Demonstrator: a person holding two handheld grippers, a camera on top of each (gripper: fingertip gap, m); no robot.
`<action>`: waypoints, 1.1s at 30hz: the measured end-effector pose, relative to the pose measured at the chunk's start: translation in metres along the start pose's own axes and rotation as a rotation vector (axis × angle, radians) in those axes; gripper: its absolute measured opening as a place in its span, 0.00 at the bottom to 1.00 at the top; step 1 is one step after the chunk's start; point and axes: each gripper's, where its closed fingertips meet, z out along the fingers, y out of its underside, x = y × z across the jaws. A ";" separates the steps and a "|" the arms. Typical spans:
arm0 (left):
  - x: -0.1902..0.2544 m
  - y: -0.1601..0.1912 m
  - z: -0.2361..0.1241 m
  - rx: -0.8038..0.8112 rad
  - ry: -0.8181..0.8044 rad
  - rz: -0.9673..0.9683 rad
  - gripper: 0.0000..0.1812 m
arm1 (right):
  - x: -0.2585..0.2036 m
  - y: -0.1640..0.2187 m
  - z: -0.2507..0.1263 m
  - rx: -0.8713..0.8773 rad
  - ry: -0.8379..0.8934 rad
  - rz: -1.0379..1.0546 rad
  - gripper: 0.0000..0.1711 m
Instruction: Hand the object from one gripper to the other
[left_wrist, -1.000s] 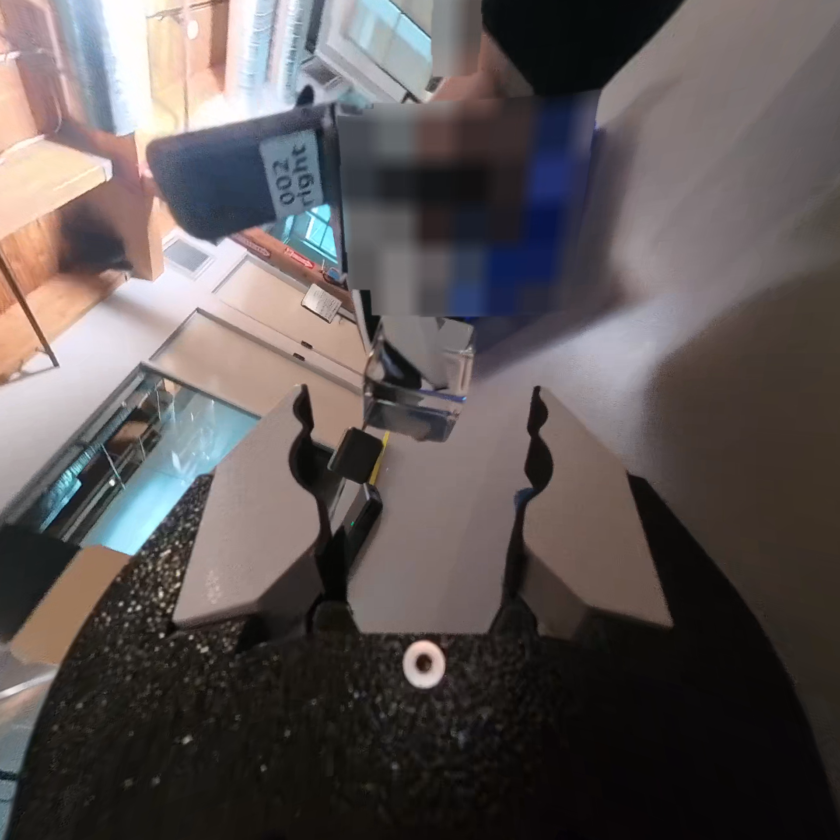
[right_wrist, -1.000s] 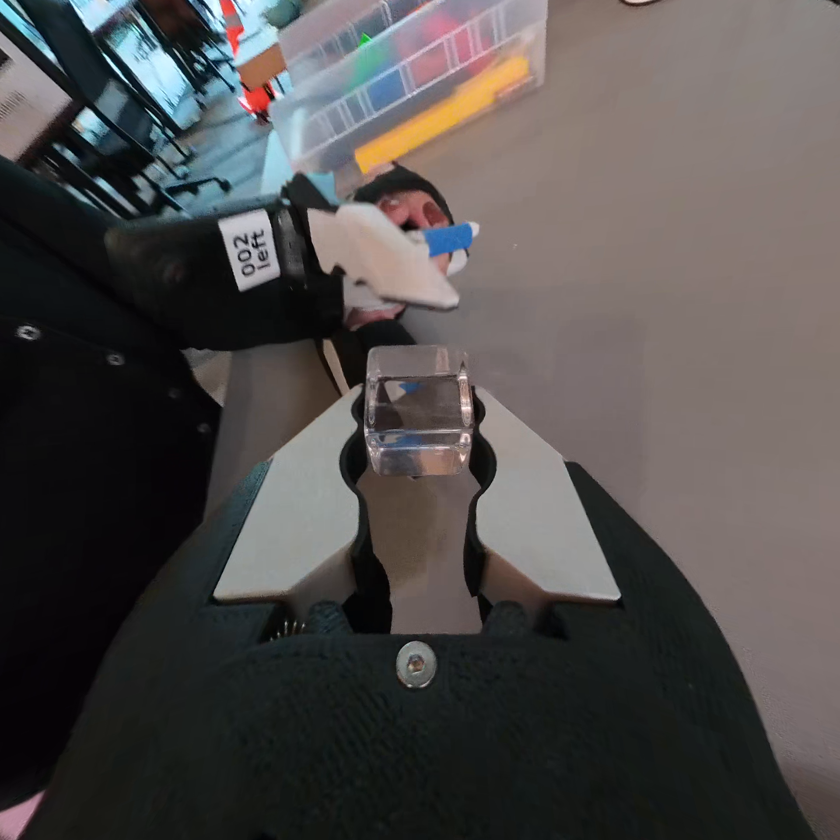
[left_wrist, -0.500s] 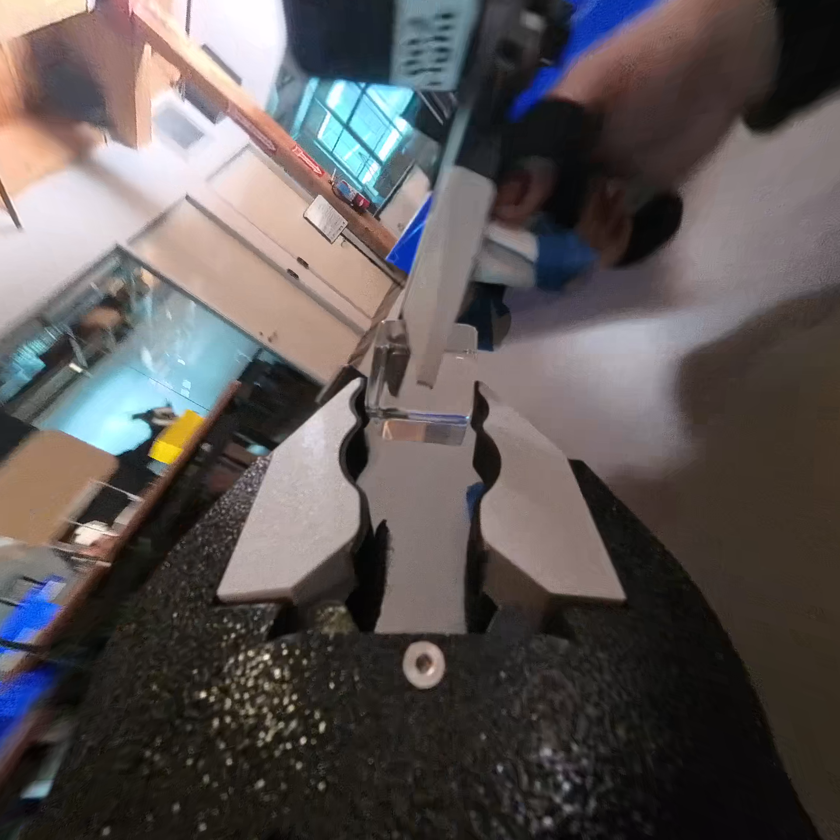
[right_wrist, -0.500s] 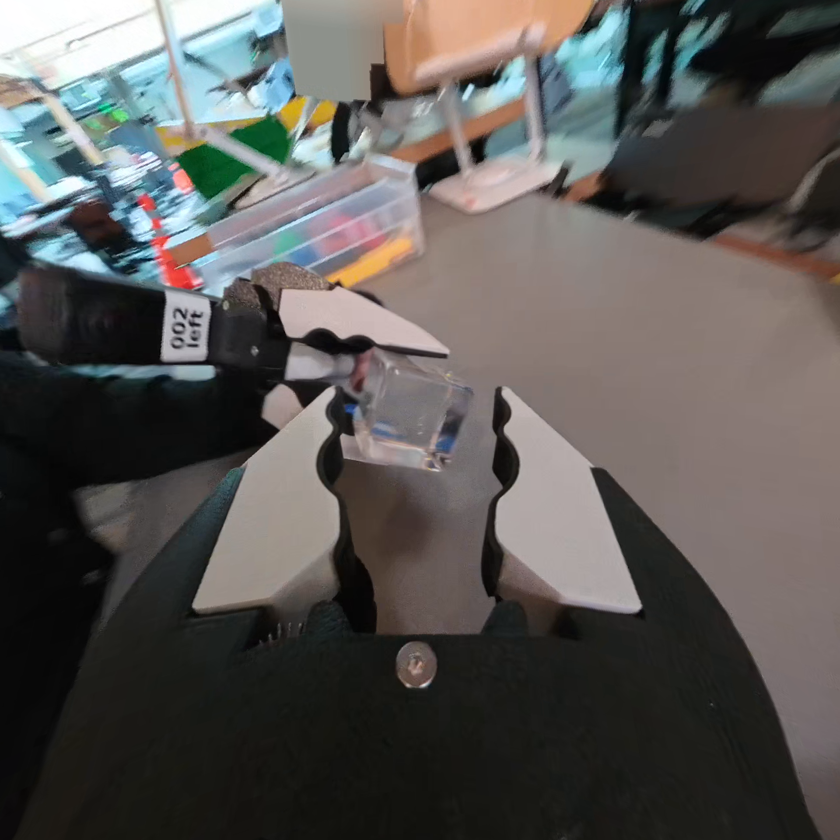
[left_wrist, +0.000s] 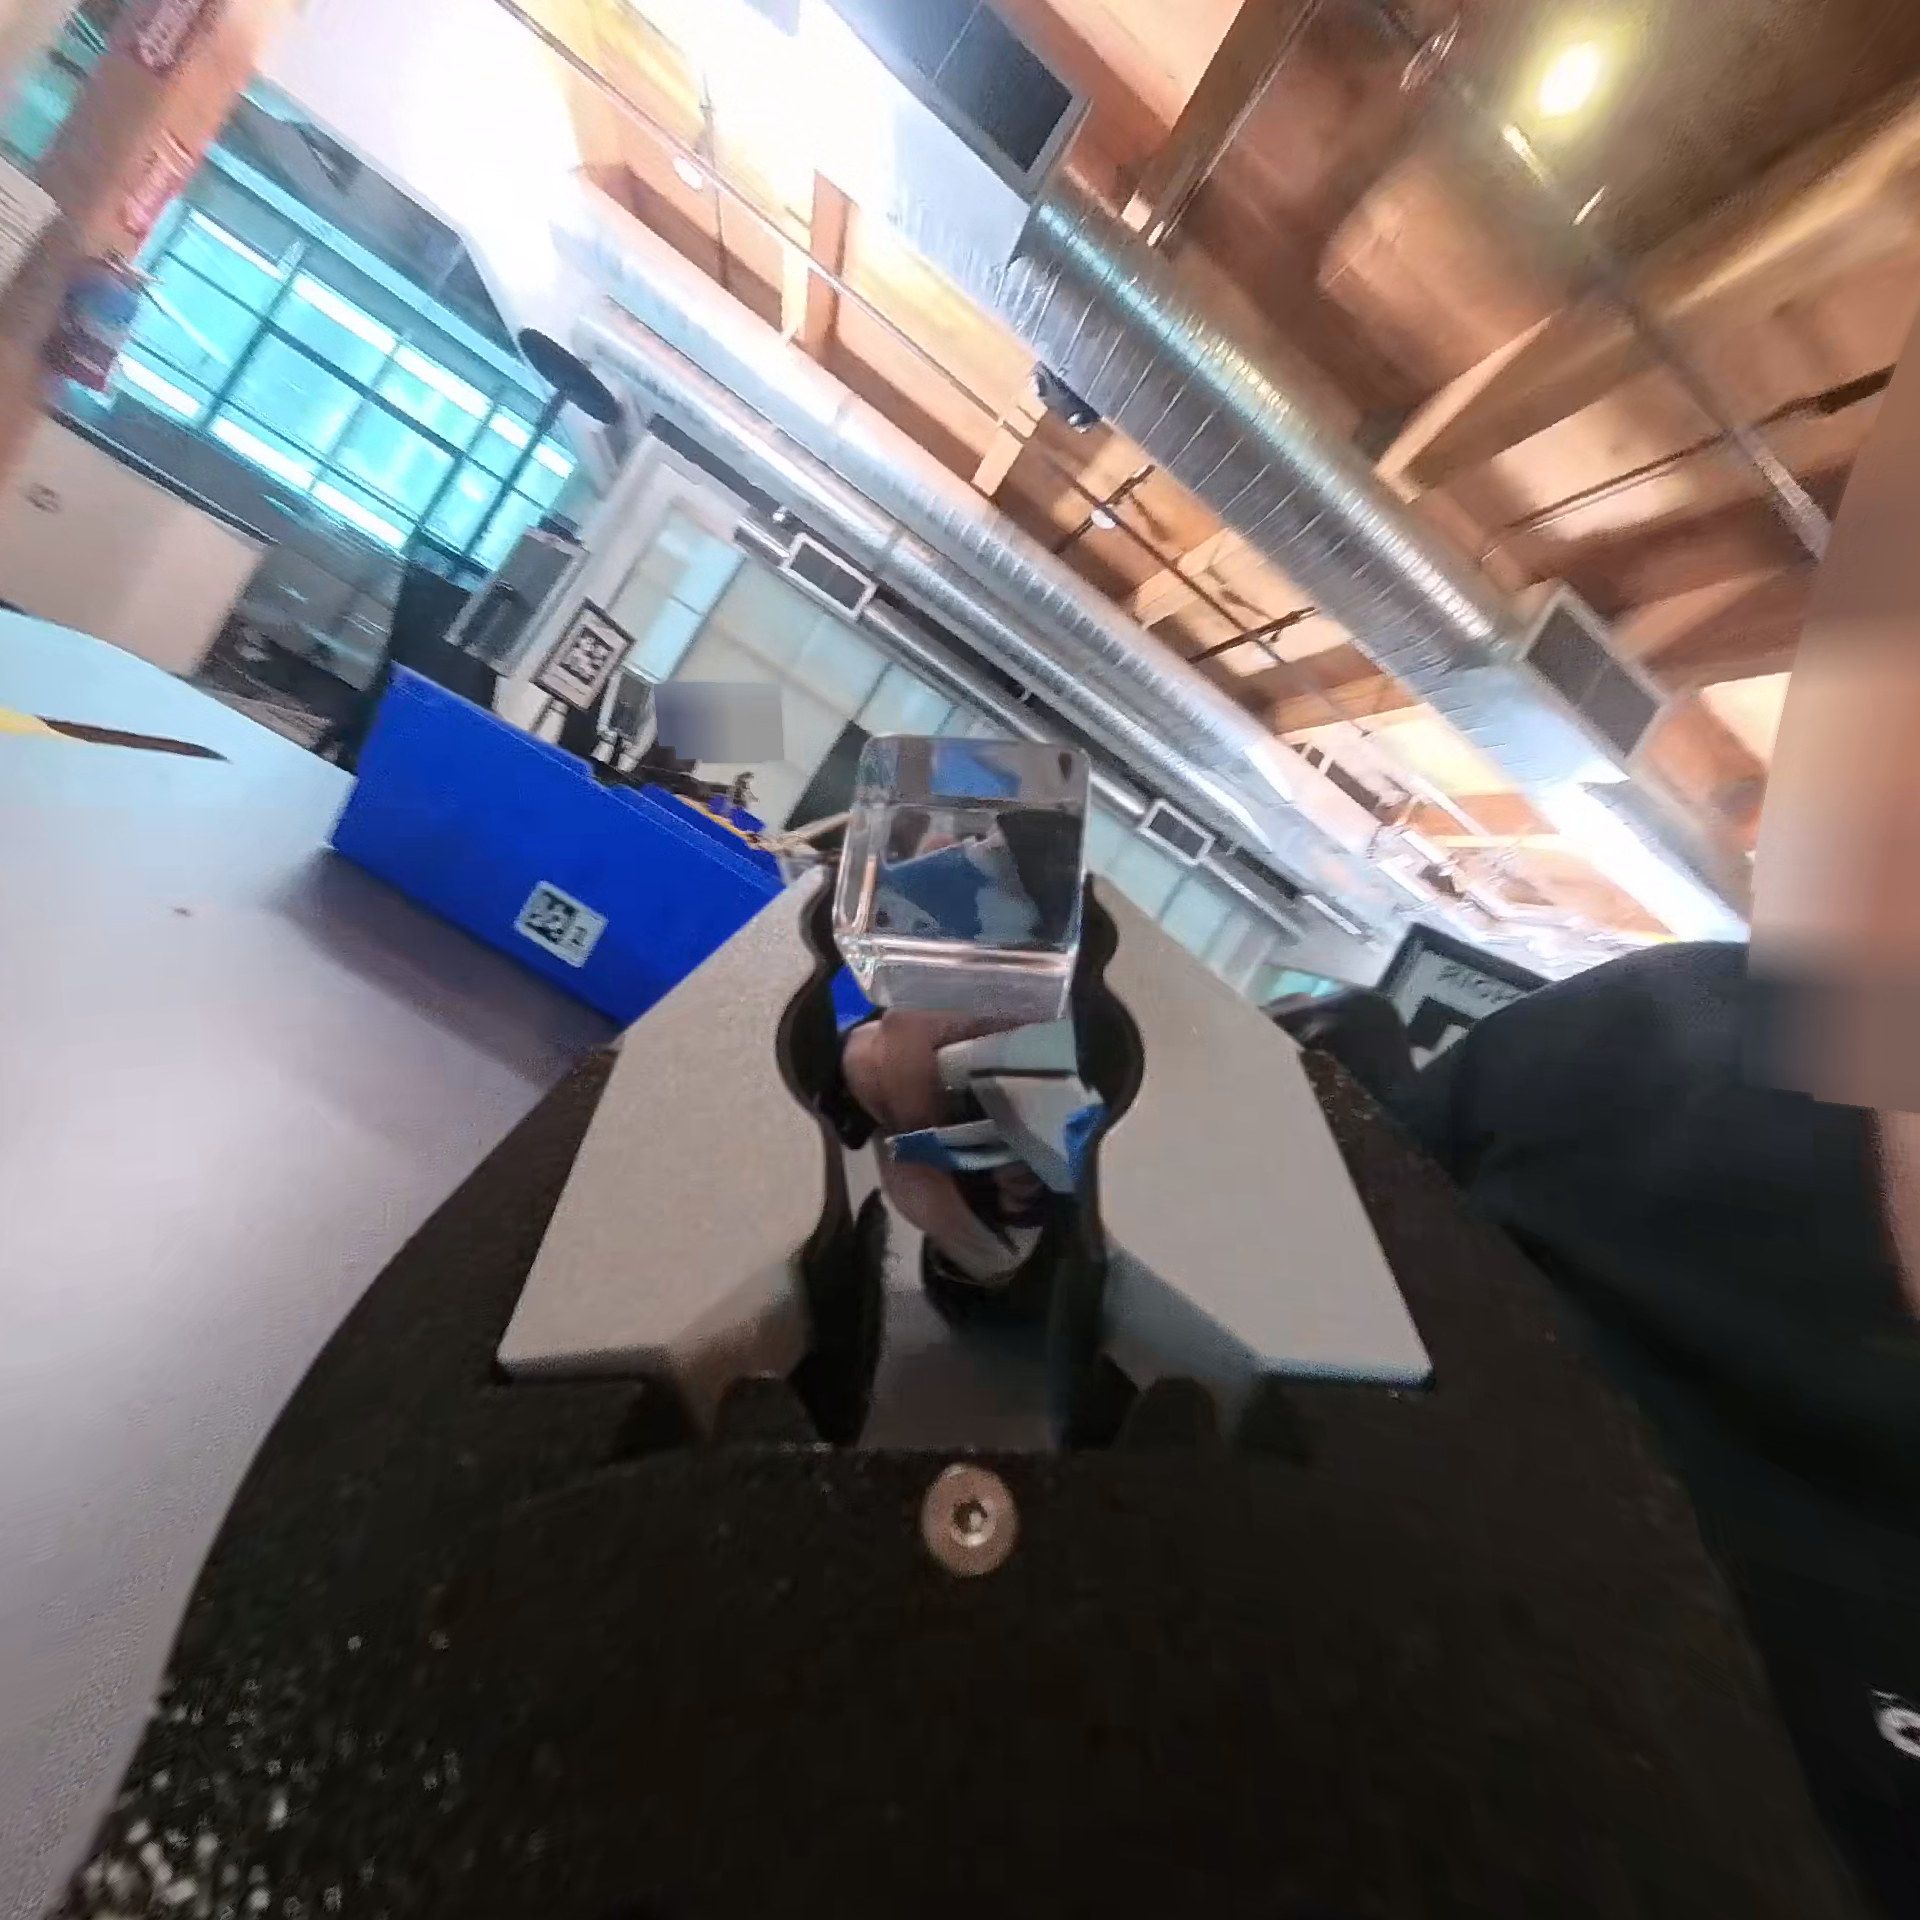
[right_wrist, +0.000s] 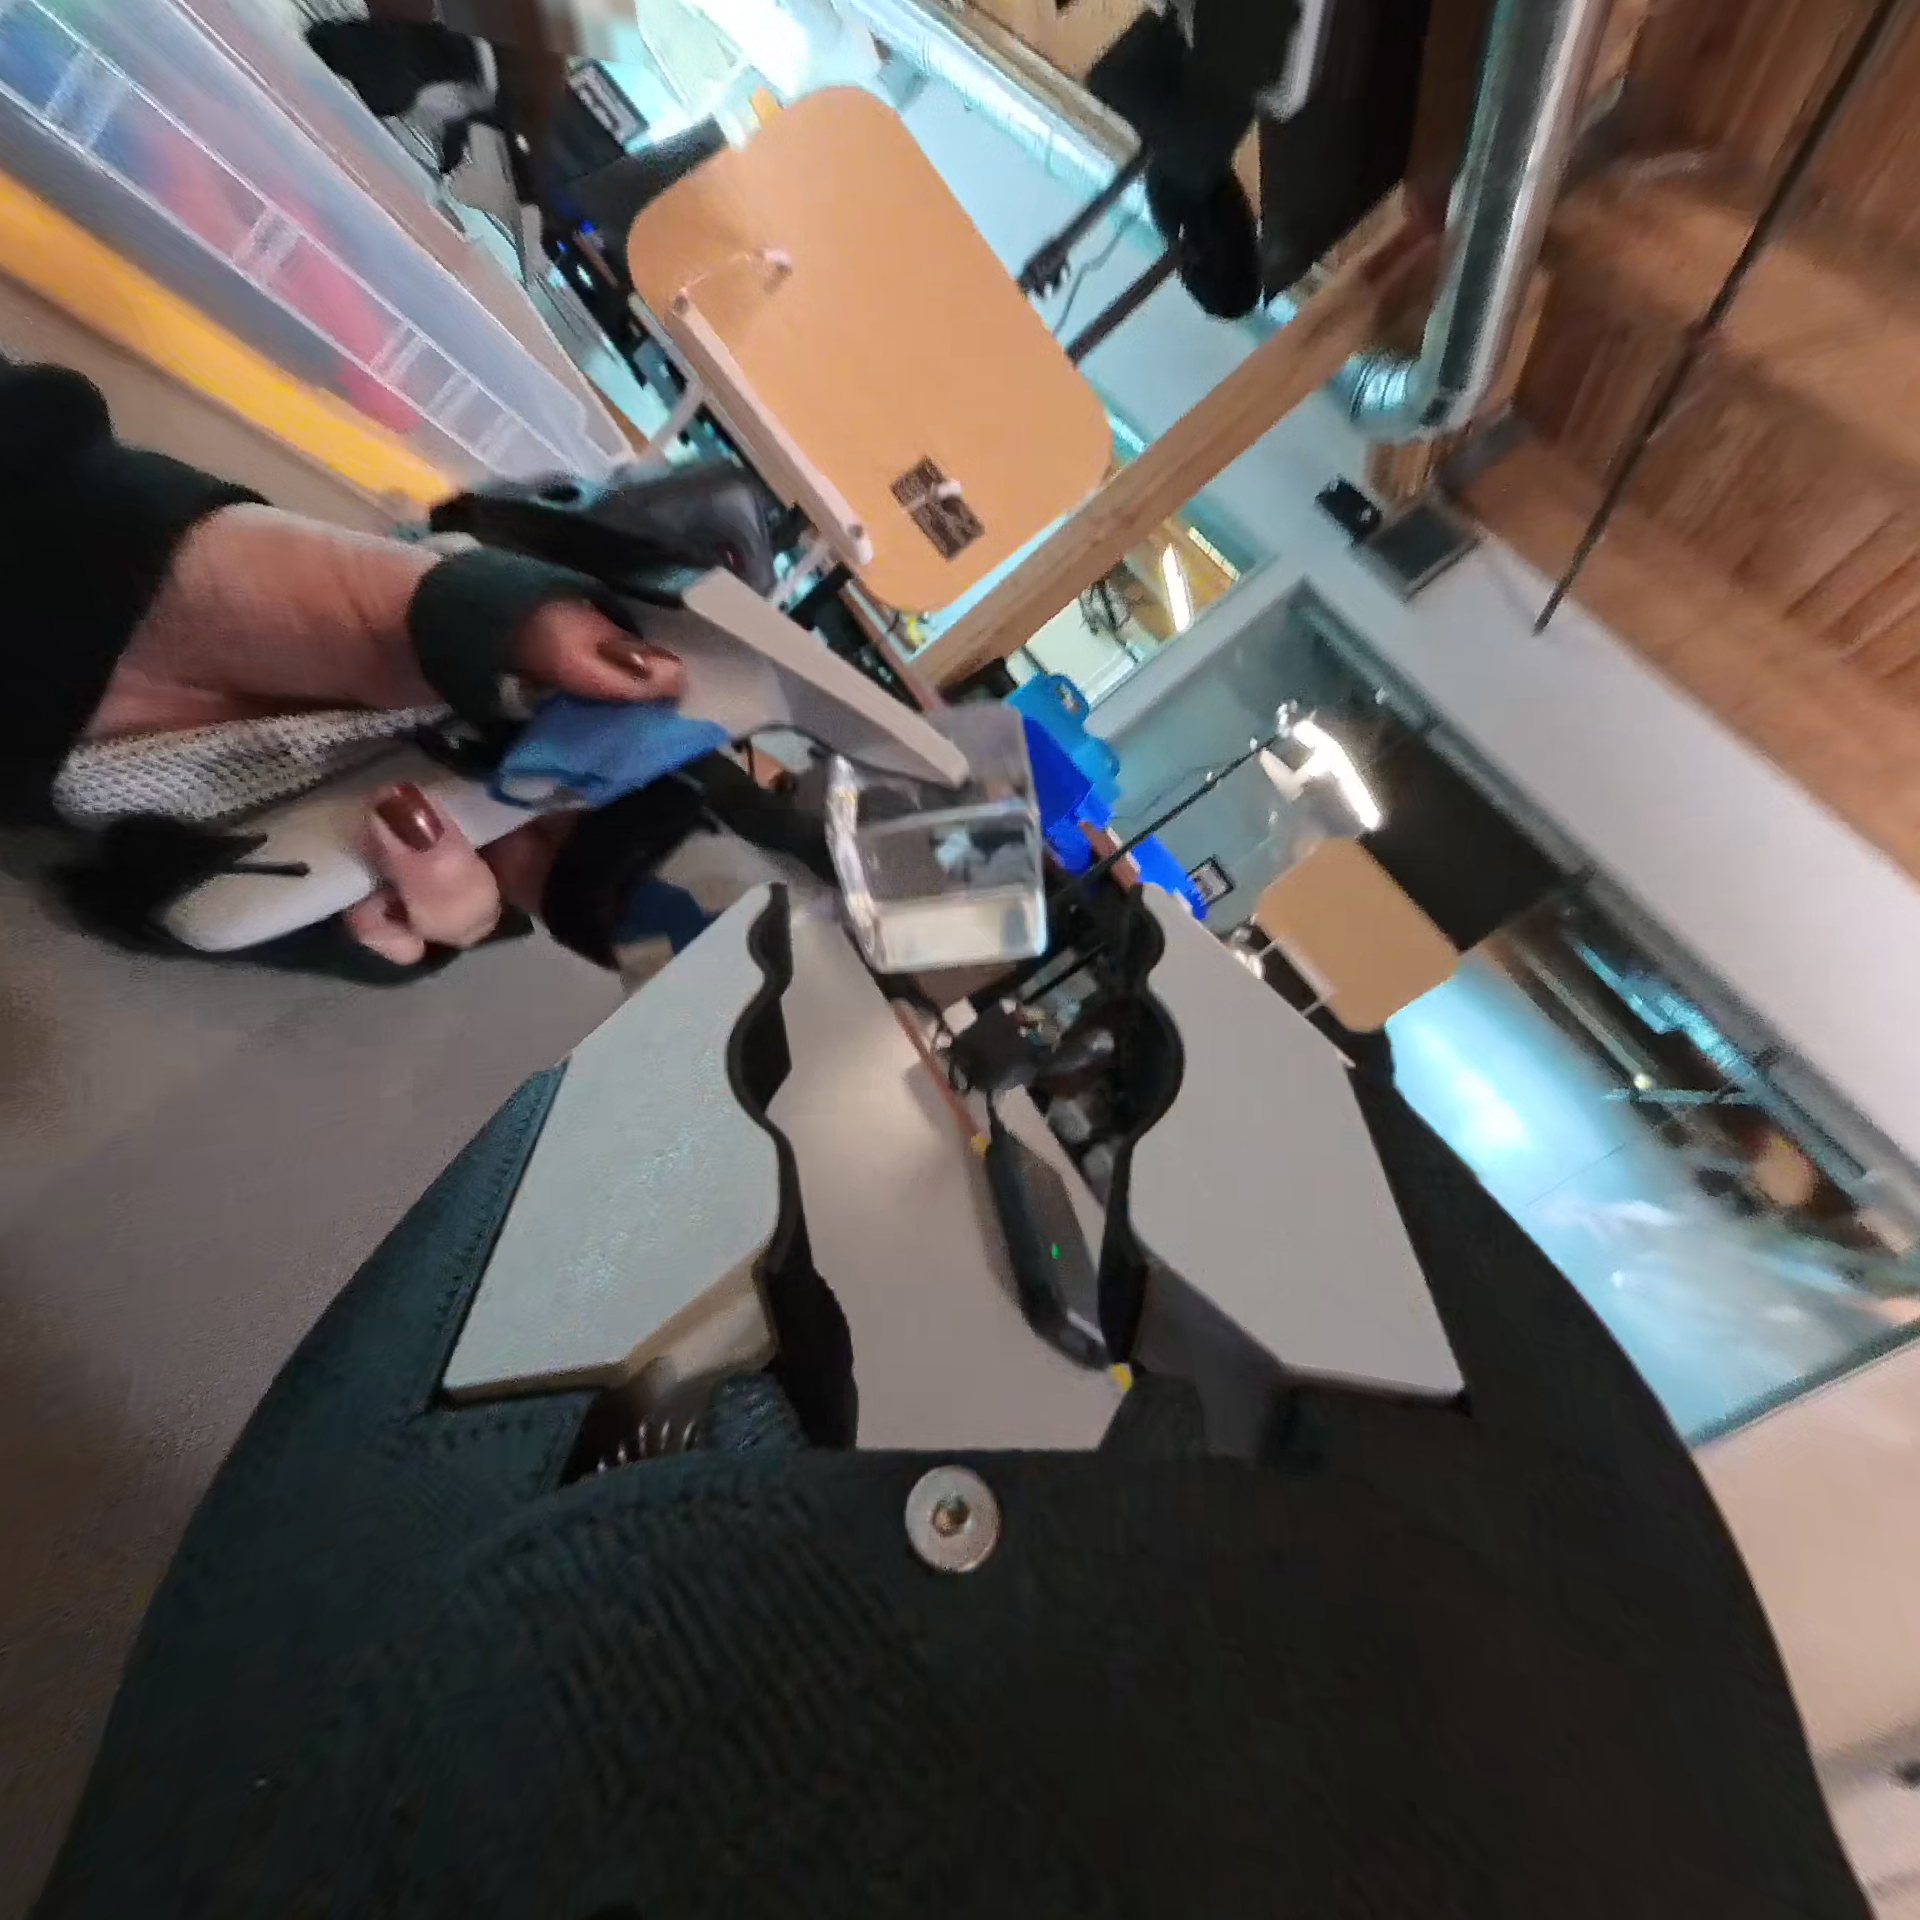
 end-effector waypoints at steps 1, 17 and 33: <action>0.001 0.002 0.001 -0.007 0.018 -0.028 0.23 | -0.005 -0.005 0.003 0.025 -0.002 -0.017 0.36; 0.008 0.004 0.001 -0.016 0.120 -0.192 0.23 | -0.007 -0.005 0.005 0.007 -0.021 0.127 0.25; -0.030 0.025 -0.002 -0.443 -0.484 1.239 0.58 | -0.008 0.030 -0.003 0.015 -0.365 1.056 0.24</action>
